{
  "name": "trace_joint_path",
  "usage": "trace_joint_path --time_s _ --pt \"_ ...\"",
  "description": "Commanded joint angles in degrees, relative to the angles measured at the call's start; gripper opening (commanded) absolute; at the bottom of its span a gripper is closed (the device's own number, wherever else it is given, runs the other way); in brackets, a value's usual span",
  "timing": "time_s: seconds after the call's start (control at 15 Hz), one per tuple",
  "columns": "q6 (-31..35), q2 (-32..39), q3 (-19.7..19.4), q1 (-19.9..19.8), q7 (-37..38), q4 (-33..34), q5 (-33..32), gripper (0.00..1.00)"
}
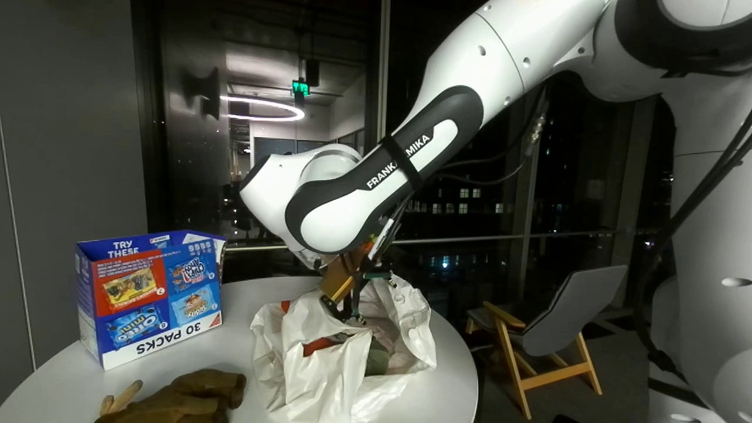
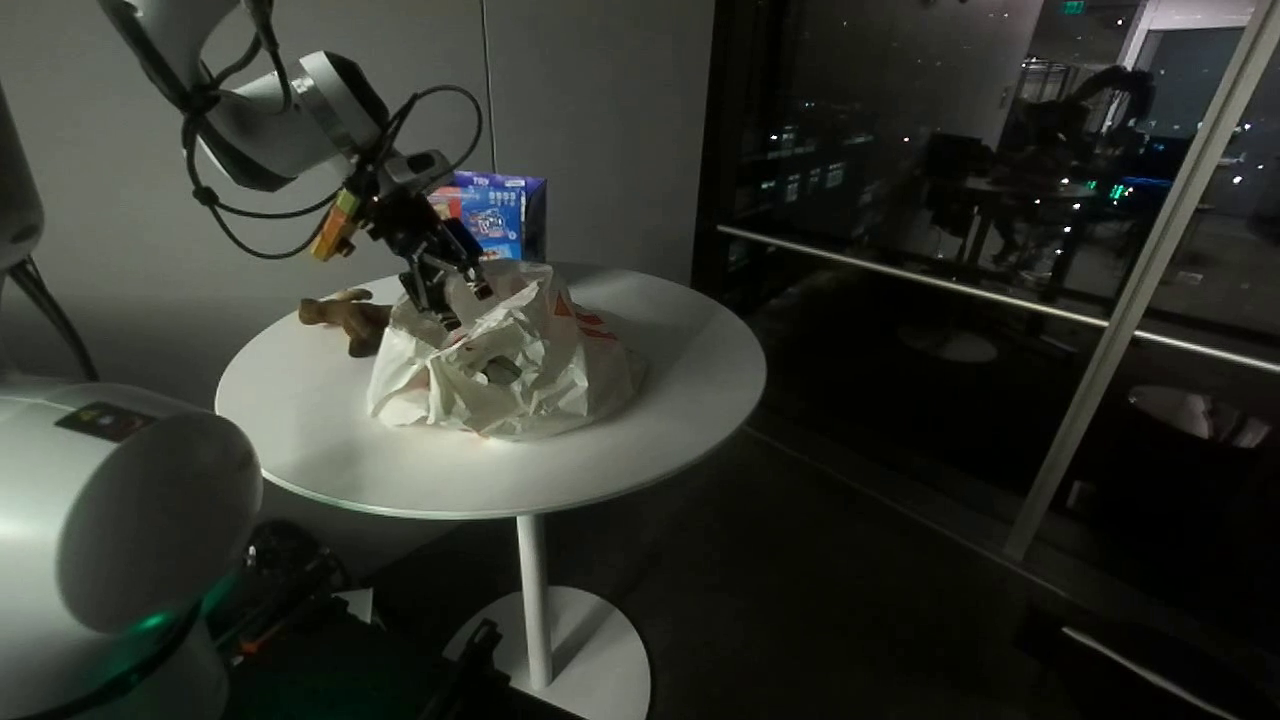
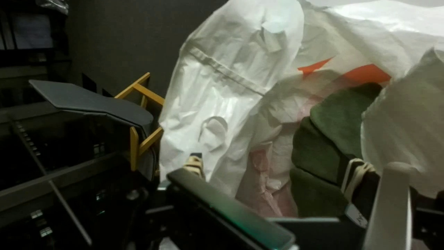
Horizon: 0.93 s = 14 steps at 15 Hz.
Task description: Remove the moose, radish and eraser from the plastic bag and place them on the table.
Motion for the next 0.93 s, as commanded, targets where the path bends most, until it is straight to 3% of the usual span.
trace_joint_path --time_s 0.0,0.27,0.67,0.73,0.87 --pt "5.39 1.0 -0.66 -1.61 -1.59 0.02 0.74 1.0" --pt "11.5 2.75 -2.71 -4.51 -9.4 0.38 7.89 1.0" --pt "19.38 4.8 -4.72 -7.83 -30.36 0.36 20.68 1.0" --pt "19.01 5.69 -5.01 -7.67 -30.33 0.85 20.75 1.0" --pt "17.01 8.09 -6.51 -5.79 -20.28 1.97 13.01 1.0"
